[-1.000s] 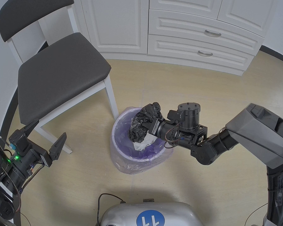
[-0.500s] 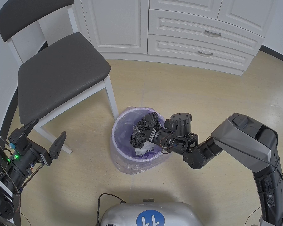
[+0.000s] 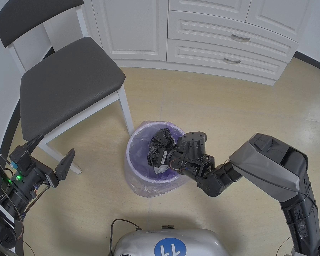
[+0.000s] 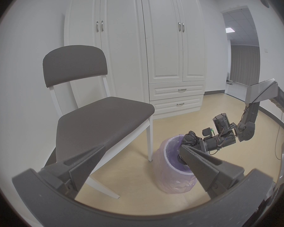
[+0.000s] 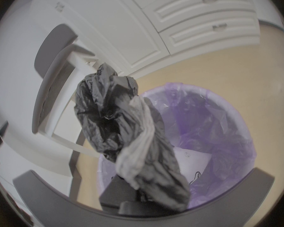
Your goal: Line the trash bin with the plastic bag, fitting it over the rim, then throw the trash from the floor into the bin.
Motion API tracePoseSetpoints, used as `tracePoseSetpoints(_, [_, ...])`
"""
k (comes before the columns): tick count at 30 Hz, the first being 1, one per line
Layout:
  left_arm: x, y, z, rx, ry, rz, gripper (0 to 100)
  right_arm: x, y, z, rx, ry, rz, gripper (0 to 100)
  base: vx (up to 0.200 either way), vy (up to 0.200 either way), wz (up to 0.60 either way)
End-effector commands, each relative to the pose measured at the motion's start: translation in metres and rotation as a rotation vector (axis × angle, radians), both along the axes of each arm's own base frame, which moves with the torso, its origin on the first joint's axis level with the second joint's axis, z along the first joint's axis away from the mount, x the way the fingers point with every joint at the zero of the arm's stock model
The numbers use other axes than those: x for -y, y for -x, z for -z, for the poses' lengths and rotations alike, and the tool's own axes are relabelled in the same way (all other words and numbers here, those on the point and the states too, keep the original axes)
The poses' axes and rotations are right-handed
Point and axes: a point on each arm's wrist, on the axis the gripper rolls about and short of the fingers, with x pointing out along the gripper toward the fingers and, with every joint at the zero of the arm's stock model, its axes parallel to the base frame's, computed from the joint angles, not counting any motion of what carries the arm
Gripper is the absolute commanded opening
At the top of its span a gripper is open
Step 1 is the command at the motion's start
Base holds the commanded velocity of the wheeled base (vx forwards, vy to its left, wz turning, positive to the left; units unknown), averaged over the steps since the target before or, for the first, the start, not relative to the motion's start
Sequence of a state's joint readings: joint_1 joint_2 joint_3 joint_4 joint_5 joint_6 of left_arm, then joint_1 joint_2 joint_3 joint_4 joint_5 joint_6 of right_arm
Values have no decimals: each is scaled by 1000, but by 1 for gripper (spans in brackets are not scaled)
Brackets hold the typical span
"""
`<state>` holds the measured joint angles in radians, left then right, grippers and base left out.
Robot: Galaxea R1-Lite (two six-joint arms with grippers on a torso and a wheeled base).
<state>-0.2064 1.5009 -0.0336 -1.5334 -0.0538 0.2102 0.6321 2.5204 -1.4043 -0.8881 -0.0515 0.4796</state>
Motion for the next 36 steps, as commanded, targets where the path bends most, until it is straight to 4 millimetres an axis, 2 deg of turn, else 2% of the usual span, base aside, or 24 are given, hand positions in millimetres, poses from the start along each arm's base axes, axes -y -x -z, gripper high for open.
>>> tracePoseSetpoints(1, [0,0,0,3,-1,-1,100,-16,10,-7,75,73,-4,0,0,0,0])
tracePoseSetpoints(5, [0,0,0,3,-1,-1,100,-21,9,-7,143,165,29,0,0,0,0])
tracePoseSetpoints(10, [0,0,0,3,-1,-1,100,-20,9,0,139,198,34,0,0,0,0])
tracePoseSetpoints(15, [0,1,0,5,-27,-3,100,-18,3,18,116,225,39,0,0,0,0])
tracePoseSetpoints(16, [0,1,1,4,-29,-4,100,-17,0,27,95,241,42,0,0,0,0])
tracePoseSetpoints(20, [0,1,1,1,-29,-4,100,-12,-6,38,49,276,46,0,0,0,0])
tracePoseSetpoints(28, [0,0,1,1,-28,-6,100,-10,-18,38,43,263,62,0,0,0,0])
tracePoseSetpoints(36, [0,-1,1,1,-29,-6,100,-11,-15,15,72,242,71,0,0,0,0])
